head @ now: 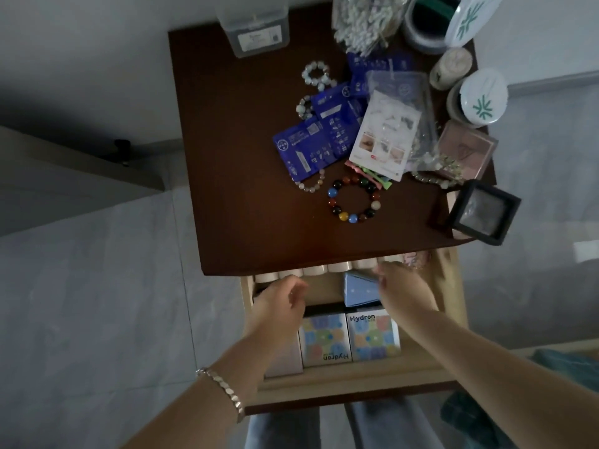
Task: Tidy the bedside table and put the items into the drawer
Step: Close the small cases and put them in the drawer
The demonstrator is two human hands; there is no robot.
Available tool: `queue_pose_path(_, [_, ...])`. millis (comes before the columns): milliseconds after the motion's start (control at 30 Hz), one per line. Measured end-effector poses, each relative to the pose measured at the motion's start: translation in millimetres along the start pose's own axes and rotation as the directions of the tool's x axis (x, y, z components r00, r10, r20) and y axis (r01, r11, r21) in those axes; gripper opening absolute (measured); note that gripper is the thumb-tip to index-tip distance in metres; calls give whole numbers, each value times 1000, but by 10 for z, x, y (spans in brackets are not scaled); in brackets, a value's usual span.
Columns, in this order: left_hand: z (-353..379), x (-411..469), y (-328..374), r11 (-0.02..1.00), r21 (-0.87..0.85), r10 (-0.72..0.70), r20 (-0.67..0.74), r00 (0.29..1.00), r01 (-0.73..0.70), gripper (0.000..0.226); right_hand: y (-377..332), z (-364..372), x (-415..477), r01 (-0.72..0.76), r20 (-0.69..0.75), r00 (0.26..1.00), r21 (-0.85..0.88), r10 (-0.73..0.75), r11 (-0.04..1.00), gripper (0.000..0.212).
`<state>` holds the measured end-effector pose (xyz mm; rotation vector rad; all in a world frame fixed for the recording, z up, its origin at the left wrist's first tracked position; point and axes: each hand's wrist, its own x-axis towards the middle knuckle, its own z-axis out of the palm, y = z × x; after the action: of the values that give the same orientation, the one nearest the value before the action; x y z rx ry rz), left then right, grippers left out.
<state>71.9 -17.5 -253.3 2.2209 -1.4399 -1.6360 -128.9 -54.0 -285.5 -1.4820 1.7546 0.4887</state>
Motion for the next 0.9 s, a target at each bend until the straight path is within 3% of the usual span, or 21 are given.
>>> queue_pose_path(67, [-158, -46, 115, 999, -41, 25, -40, 999, -27, 16, -216, -207, -115, 185, -211, 963, 65, -168, 981, 25])
queue_pose_path(133, [-296, -56, 258, 995, -85, 45, -68, 997, -51, 19, -332, -454, -211, 372, -465, 835, 81, -295, 925, 18])
queue_pose_path(200, [-412, -59, 476, 992, -96, 73, -85, 994, -81, 23, -301, -757, -258, 383, -616, 745, 79, -257, 920, 15])
queue_pose_path(267, [-461, -57, 693, 990, -81, 110, -77, 991, -117, 23, -161, -1009, -208, 215, -586, 801, 91, -122, 972, 34])
queue_pose_path(367, [-457, -44, 1004, 980, -74, 182, -53, 982, -186, 21, 141, -1291, -71, -51, -411, 911, -18, 39, 999, 81])
queue_pose_path(500, [-327, -33, 1305, 968, -148, 198, -27, 980, -200, 24, 465, -1385, 62, -37, -265, 964, -161, -8, 986, 95])
queue_pose_path(600, [-226, -57, 1470, 959, -247, 138, -33, 990, -142, 25, 481, -1392, 0, 41, -297, 950, -184, -95, 982, 89])
queue_pose_path(667, [-185, -72, 1616, 931, -358, 74, -15, 997, -75, 21, 408, -1397, -125, 115, -315, 943, 1, -109, 993, 82])
queue_pose_path(700, [-168, -72, 1695, 891, -454, 23, 33, 999, -6, 19, 339, -1432, -219, 156, -286, 954, 214, -91, 964, 77])
queue_pose_path(767, [-155, -76, 1823, 725, -657, -60, 236, 970, 205, 24, 177, -1482, -428, 244, -199, 968, 587, -155, 772, 51])
queue_pose_path(833, [-159, -105, 1916, 561, -733, -27, 449, 893, 385, 37, 85, -1513, -582, 296, -150, 951, 698, -271, 653, 38])
queue_pose_path(900, [-151, -126, 1979, 481, -735, 26, 557, 830, 478, 44, 87, -1526, -667, 346, -143, 927, 686, -347, 640, 56])
